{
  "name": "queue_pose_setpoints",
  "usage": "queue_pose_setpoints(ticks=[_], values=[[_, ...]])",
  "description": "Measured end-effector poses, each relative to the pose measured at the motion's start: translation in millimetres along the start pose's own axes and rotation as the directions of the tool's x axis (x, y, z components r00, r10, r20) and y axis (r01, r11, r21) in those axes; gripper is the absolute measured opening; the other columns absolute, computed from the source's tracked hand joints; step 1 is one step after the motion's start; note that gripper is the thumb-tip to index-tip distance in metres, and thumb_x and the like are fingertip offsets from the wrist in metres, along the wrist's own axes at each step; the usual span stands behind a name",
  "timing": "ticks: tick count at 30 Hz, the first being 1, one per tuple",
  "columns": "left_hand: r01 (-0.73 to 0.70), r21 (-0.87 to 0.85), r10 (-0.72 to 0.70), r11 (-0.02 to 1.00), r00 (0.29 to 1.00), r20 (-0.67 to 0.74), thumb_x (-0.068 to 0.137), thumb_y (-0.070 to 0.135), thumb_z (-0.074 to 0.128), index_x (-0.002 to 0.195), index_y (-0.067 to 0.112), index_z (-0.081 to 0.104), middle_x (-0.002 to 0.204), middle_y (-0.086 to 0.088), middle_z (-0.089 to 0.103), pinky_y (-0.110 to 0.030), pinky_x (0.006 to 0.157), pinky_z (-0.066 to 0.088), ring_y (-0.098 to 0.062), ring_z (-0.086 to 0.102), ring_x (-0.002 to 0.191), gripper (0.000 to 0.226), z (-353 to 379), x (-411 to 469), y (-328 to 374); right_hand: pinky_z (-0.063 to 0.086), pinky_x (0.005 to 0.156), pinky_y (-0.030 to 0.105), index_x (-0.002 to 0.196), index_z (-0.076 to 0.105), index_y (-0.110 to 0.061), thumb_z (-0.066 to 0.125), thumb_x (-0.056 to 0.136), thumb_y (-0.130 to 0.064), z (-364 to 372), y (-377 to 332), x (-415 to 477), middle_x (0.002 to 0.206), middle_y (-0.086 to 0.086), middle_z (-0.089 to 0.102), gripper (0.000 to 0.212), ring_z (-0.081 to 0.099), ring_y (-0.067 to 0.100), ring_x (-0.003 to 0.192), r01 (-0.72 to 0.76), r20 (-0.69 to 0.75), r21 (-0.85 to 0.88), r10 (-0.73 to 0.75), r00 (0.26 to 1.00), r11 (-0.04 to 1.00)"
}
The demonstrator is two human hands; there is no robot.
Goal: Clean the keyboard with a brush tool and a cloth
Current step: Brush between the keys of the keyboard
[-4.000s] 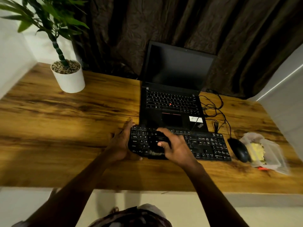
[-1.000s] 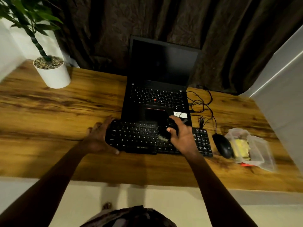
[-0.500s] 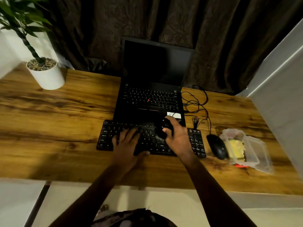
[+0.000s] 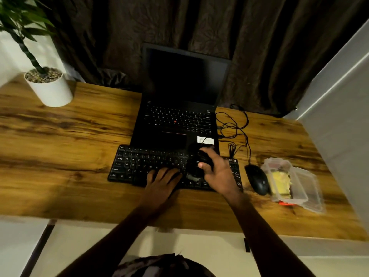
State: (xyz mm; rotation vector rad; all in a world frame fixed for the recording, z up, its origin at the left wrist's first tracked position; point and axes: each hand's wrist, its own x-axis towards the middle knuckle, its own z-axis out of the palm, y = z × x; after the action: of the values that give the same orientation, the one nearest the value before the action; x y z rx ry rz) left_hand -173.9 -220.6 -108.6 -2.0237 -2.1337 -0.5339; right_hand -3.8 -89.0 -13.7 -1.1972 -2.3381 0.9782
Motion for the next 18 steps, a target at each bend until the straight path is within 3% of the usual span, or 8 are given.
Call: queue_pose_setpoints(ticks=[5,6,8,10,15,18], values=[[0.029,-0.015,-0.029,0.999,1.0,0.005,0.092,0.053,0.039,0.129,0.021,0.055,0.133,-0.001,0.053,-0.056,0.097,0.043,-0.021,0.043,0.122,0.051,2,1,7,0.051,0.057,0.009,0.136,0.049,-0.036,0.061,0.096,-0.012,-11,11,-4,0.111,-0.005,0.059,0.049,0.058,-0.002,0.086,-0.003,0.036,-0.001,0.003,0.999,1.0],[0.036,-0.016,-0.036,0.999,0.999,0.007,0.093,0.053,0.039,0.13,0.021,0.054,0.134,-0.001,0.053,-0.056,0.097,0.043,-0.02,0.043,0.123,0.051,3,0,7,0.055,0.06,0.014,0.136,0.049,-0.039,0.062,0.096,-0.015,-17,17,-4,0.115,-0.001,0.06,0.049,0.06,0.001,0.089,-0.009,0.033,-0.024,0.01,0.999,1.0],[0.05,-0.011,-0.05,0.999,0.999,0.014,0.094,0.054,0.038,0.13,0.022,0.055,0.135,0.0,0.053,-0.056,0.098,0.043,-0.02,0.043,0.123,0.051,4,-1,6,0.062,0.074,0.038,0.136,0.043,-0.05,0.061,0.095,-0.025,-25,29,-6,0.122,0.008,0.061,0.051,0.064,0.021,0.102,-0.025,0.007,-0.082,0.026,1.0,0.996],[0.059,-0.002,-0.059,0.998,0.998,0.018,0.094,0.055,0.037,0.129,0.022,0.057,0.134,0.0,0.054,-0.056,0.097,0.044,-0.02,0.043,0.122,0.052,3,-1,6,0.06,0.08,0.048,0.136,0.039,-0.054,0.06,0.095,-0.032,-25,36,-9,0.117,0.008,0.062,0.052,0.062,0.029,0.105,-0.009,0.019,-0.143,0.012,1.0,0.99],[0.086,-0.029,-0.084,0.996,0.996,0.042,0.093,0.057,0.04,0.129,0.025,0.058,0.135,0.003,0.052,-0.05,0.102,0.035,-0.019,0.042,0.123,0.051,3,1,5,0.062,0.077,0.045,0.131,0.036,-0.067,0.061,0.093,-0.029,-9,19,-15,0.122,0.007,0.054,0.059,0.061,0.024,0.107,0.017,0.112,-0.066,-0.009,0.994,0.998],[0.09,-0.048,-0.088,0.995,0.995,0.038,0.095,0.057,0.04,0.129,0.026,0.056,0.137,0.003,0.051,-0.049,0.101,0.034,-0.02,0.041,0.124,0.049,6,0,4,0.061,0.079,0.048,0.132,0.037,-0.064,0.06,0.093,-0.029,-22,19,-19,0.126,0.003,0.056,0.057,0.058,0.026,0.113,0.031,0.096,-0.071,-0.024,0.995,0.997]])
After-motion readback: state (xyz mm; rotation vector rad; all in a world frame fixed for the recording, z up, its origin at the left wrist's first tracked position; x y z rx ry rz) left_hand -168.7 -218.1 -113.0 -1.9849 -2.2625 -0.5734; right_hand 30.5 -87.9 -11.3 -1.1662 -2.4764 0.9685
